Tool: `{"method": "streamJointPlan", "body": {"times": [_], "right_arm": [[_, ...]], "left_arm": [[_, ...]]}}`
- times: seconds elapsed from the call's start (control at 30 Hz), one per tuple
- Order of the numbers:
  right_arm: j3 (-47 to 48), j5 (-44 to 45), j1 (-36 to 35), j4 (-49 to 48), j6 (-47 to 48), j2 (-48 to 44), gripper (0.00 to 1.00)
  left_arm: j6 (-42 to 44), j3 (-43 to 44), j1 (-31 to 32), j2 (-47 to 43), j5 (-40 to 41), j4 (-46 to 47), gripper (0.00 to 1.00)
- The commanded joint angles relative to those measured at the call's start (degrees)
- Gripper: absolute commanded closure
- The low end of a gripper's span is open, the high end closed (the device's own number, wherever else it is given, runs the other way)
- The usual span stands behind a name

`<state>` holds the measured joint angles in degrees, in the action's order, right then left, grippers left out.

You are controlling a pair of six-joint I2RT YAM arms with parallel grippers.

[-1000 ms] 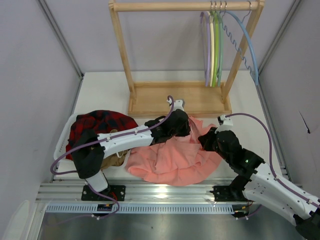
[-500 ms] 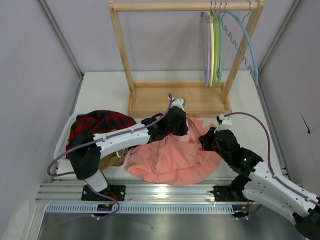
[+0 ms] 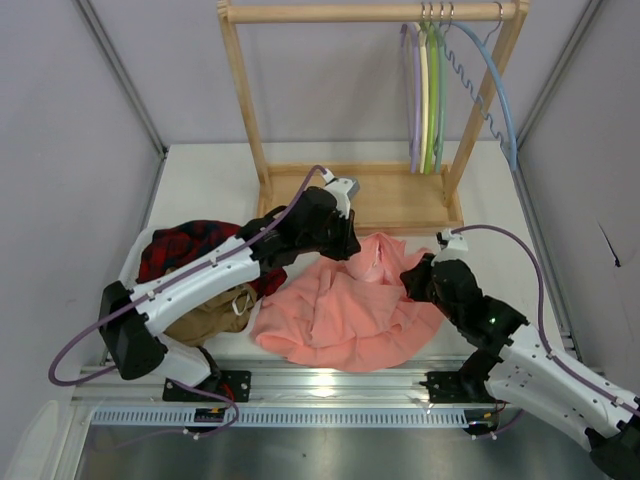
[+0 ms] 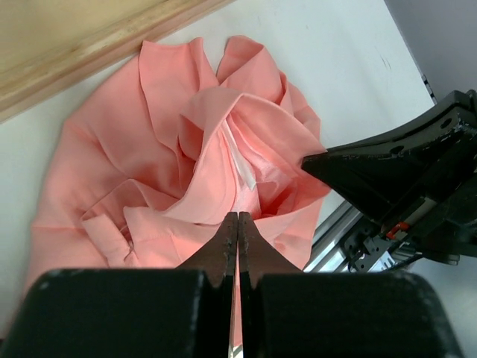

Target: Place the skirt on the hanger

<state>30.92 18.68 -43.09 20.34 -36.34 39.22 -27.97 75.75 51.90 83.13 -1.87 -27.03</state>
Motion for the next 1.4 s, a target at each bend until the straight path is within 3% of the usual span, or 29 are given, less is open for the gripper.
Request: {"method": "streamJointPlan", "body": {"times": [0.0, 0.2, 0.3, 0.33, 0.43, 0.53, 0.97, 1.37], "right_arm": [[1.2, -2.0, 0.2, 0.3, 0.9, -1.3, 1.00], [1.2, -4.1, 0.1, 0.8, 0.5, -2.4, 1.00], [1.4, -3.6, 0.0, 0.1, -0.1, -2.7, 1.00], [1.4, -3.6, 0.1, -0.1, -0.1, -2.7, 1.00], [1.5, -3.6, 0.0, -0.4, -0.2, -2.4, 1.00], [1.6, -3.6, 0.1, 0.1, -0.5, -2.4, 1.00], [1.8, -3.5, 0.0, 1.3, -0.7, -4.6, 1.00], [1.6, -3.7, 0.0, 0.1, -0.8, -4.4, 1.00]], "left_arm": [[2.9, -0.2, -1.0, -2.7, -2.1, -1.9, 1.00], [-0.7, -1.3, -1.2, -3.1, -6.1, -0.1, 1.00], [-4.5, -4.6, 0.4, -5.0, -6.0, 5.7, 0.86], [-6.6, -5.3, 1.8, -5.3, -5.3, 7.1, 0.73], [-8.5, -5.5, 4.7, -4.6, -1.0, 8.7, 0.54], [-8.2, -3.3, 7.5, -1.2, 5.3, 5.9, 0.47], [-13.8, -1.1, 9.0, 6.7, 16.4, 5.2, 0.55], [-14.2, 2.6, 8.9, 10.9, 16.1, 7.1, 0.62]]}}
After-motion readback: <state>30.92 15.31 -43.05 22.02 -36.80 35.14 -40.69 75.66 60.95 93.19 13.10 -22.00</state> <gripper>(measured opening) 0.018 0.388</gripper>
